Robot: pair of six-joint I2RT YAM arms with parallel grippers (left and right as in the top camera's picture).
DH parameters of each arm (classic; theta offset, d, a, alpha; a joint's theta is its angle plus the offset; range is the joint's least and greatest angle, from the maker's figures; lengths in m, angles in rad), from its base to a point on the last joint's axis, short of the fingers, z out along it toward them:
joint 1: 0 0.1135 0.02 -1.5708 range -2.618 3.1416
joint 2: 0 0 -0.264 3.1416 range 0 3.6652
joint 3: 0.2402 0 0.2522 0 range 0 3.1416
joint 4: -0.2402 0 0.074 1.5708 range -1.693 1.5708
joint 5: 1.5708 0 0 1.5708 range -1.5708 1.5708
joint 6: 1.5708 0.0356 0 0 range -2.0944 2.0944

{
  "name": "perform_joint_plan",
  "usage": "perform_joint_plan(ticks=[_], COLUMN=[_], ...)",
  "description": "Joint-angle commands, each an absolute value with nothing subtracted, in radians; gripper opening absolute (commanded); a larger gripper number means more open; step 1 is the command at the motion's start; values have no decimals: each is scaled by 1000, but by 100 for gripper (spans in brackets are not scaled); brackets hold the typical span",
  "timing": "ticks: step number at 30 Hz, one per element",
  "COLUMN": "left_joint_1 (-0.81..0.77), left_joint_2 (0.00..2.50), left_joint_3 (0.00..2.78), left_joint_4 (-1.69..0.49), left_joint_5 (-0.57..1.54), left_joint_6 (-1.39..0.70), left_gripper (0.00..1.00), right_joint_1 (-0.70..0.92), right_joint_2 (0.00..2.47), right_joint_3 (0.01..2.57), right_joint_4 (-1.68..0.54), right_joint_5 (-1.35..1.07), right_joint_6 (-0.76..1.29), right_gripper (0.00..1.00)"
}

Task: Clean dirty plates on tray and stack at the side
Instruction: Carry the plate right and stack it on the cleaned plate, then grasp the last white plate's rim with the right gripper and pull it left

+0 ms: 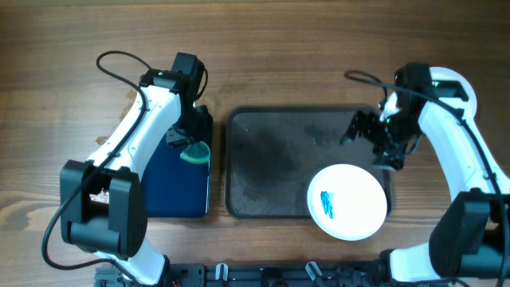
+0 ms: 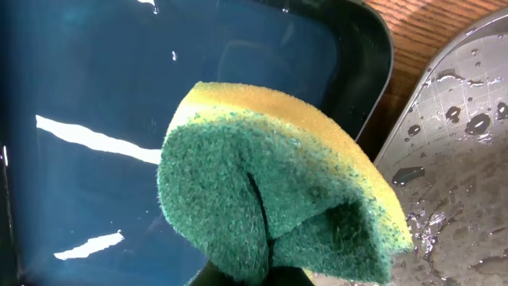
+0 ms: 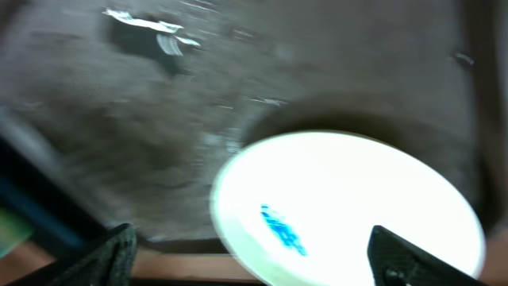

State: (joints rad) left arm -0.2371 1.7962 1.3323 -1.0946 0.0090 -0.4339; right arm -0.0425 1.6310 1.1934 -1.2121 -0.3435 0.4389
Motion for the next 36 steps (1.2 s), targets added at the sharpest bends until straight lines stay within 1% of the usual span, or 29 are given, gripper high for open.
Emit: perform_joint_plan(ticks=[1, 5, 8, 10, 14, 15, 16, 20, 21, 24, 29, 31, 35, 36], left_joint_1=[-233, -233, -233, -233, -233, -233, -233, -233, -233, -233, -233, -233, -233, -233], left_joint_2=[1780, 1780, 1780, 1780, 1780, 1780, 1780, 1780, 1780, 1780, 1780, 1780, 1780, 1780], left_joint_3=[1345, 1345, 1345, 1345, 1345, 1345, 1345, 1345, 1345, 1345, 1345, 1345, 1345, 1345], left_joint_4=[-1089, -1081, -1067, -1061, -1061, -1062, -1062, -1062, -1062, -1063, -1067, -1068, -1070, -1070], left_joint_5=[17, 18, 17, 18, 18, 18, 18, 18, 18, 18, 18, 19, 19, 19], left_joint_6=[-391, -388, -388, -388, -387, -384, -373, -373, -373, -373, -374, -374, -373, -373], left_gripper=[4, 4, 4, 4, 4, 4, 4, 4, 4, 4, 4, 4, 4, 4], right_joint_1=[-43, -43, -43, -43, -43, -43, -43, -43, -43, -42, -43, -43, -43, -43], right_joint_2=[1507, 1335, 1226, 1174, 1135, 1133, 1133, 1133, 1135, 1142, 1144, 1149, 1172, 1177], right_joint_3=[1164, 1164, 1164, 1162, 1092, 1053, 986, 757, 717, 682, 636, 593, 522, 513], right_joint_4=[-1251, -1333, -1420, -1475, -1493, -1483, -1460, -1335, -1286, -1243, -1191, -1156, -1100, -1094], right_joint_5=[-139, -61, -59, -60, -66, -69, -81, -159, -205, -249, -214, -214, -203, -202], right_joint_6=[532, 622, 693, 710, 743, 751, 761, 760, 734, 767, 835, 868, 876, 876], right_gripper=[98, 98, 75, 70, 70, 73, 75, 73, 73, 74, 73, 70, 59, 59])
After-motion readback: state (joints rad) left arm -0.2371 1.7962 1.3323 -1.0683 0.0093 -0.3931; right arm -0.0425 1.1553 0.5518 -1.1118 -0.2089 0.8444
